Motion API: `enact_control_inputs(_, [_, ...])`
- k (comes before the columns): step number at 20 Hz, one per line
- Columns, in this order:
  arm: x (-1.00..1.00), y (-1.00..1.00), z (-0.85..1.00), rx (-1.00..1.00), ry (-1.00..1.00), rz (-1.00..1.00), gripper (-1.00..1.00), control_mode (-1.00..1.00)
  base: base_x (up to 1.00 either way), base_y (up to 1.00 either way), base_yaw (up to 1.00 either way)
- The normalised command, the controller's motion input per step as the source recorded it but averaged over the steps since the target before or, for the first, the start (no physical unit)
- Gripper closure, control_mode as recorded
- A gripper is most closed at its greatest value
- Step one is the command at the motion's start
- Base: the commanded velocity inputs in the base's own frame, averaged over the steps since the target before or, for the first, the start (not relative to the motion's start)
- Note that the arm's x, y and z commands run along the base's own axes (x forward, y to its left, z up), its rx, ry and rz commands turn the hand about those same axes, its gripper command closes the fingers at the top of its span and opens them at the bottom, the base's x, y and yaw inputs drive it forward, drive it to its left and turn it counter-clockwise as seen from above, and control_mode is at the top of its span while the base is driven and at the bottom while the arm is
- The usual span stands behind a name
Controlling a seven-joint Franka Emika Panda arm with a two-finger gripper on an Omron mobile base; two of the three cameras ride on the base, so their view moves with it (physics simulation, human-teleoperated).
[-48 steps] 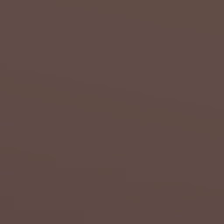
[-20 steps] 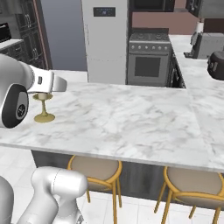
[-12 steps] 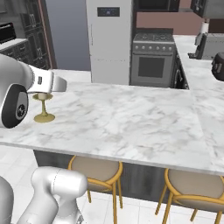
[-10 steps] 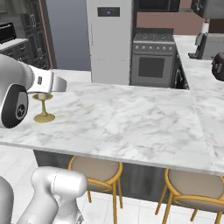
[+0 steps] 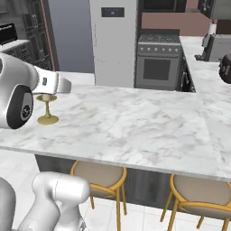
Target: Get the candle and the liquor from the cabinet and move them to the dining counter.
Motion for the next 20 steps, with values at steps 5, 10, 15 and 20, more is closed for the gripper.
enact_control_inputs(5, [0.98, -0.44, -0.26, 0.09, 0.02, 0.12, 1.00, -1.00, 0.00, 0.00, 0.00])
enact_control_inputs(10, [1.00, -0.39, -0.51, 0.06, 0.08, 0.18, 1.00, -1.00, 0.00, 0.00, 0.00])
enact_control_inputs(15, [0.90, -0.14, -0.53, 0.00, 0.02, 0.18, 1.00, -1.00, 0.00, 0.00, 0.00])
enact_control_inputs(20, [0.71, -0.09, -0.46, 0.00, 0.00, 0.16, 1.00, -1.00, 0.00, 0.00, 0.00])
